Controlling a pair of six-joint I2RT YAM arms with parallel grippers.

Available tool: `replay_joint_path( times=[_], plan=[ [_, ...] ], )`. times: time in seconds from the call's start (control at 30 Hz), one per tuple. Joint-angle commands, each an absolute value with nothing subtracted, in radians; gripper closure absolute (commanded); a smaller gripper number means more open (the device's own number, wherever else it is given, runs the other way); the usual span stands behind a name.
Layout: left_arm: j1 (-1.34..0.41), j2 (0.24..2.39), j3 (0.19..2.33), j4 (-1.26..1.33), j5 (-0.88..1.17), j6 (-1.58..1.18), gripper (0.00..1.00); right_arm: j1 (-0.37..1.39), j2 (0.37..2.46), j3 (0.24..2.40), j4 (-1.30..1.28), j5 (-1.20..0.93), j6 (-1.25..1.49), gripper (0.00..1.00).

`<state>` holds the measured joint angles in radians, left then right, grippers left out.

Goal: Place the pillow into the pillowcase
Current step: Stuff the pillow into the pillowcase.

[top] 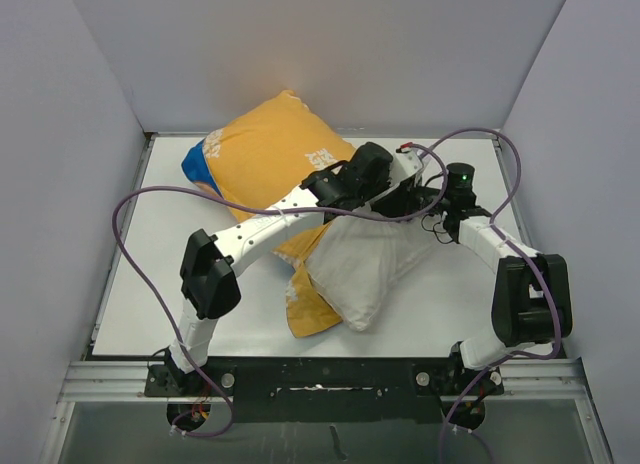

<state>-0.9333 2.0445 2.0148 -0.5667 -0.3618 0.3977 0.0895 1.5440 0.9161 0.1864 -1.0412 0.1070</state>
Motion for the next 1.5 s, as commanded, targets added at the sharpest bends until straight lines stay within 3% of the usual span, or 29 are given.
replay_joint_path(
  times=[0.0, 0.1, 0.23, 0.43, 0.57, 0.7, 0.77, 0.8, 0.87, 0.9, 0.97, 1.1, 1.23, 1.37, 1.47],
  plan=[
    [-0.921, 1.986, 2.062, -0.479, -0.286, 0.347, 1.0, 0.082, 1.545, 0.883, 0.15, -1.145, 0.131, 0.77],
    [-0.919, 1.939, 2.056, -0.496, -0.177, 0.291, 1.0, 0.032, 1.499, 0.905, 0.162, -1.278, 0.127, 0.66],
    [-0.907, 1.865, 1.983, -0.462, -0.058, 0.204, 1.0, -0.087, 1.362, 0.931, 0.091, -1.405, 0.039, 0.38],
    [-0.841, 1.765, 1.838, -0.352, 0.094, 0.059, 1.0, -0.242, 1.271, 0.999, -0.209, -1.21, -0.159, 0.02],
    [-0.804, 1.73, 1.795, -0.287, 0.205, -0.03, 1.0, -0.22, 1.424, 1.027, -0.29, -1.133, -0.162, 0.01],
    [-0.795, 1.716, 1.784, -0.224, 0.313, -0.104, 1.0, -0.074, 1.517, 1.02, -0.261, -1.057, -0.133, 0.01],
    [-0.795, 1.717, 1.782, -0.18, 0.375, -0.173, 1.0, -0.021, 1.554, 1.018, -0.202, -1.072, -0.067, 0.13],
    [-0.795, 1.721, 1.782, -0.151, 0.41, -0.208, 1.0, -0.002, 1.566, 1.017, -0.155, -1.096, -0.019, 0.26],
    [-0.796, 1.736, 1.793, -0.092, 0.467, -0.283, 1.0, 0.029, 1.57, 1.025, -0.013, -1.171, 0.109, 0.66],
    [-0.797, 1.744, 1.809, -0.061, 0.49, -0.32, 1.0, 0.041, 1.56, 1.038, 0.063, -1.188, 0.183, 0.8],
    [-0.797, 1.769, 1.854, -0.007, 0.525, -0.392, 1.0, 0.043, 1.524, 1.095, 0.275, -1.197, 0.341, 0.93],
    [-0.807, 1.813, 1.996, 0.073, 0.563, -0.496, 1.0, 0.019, 1.488, 1.351, 0.432, -1.169, 0.497, 1.0],
    [-0.825, 1.791, 2.0, 0.184, 0.573, -0.535, 1.0, 0.046, 1.43, 1.458, 0.23, -1.102, 0.25, 1.0],
    [-0.824, 1.624, 1.659, 0.419, 0.576, -0.547, 1.0, 0.183, 1.352, 1.278, -0.135, -0.96, -0.317, 1.0],
    [-0.836, 1.506, 1.294, 0.571, 0.533, -0.532, 1.0, 0.264, 1.333, 1.061, -0.208, -0.949, -0.575, 1.0]
  ],
)
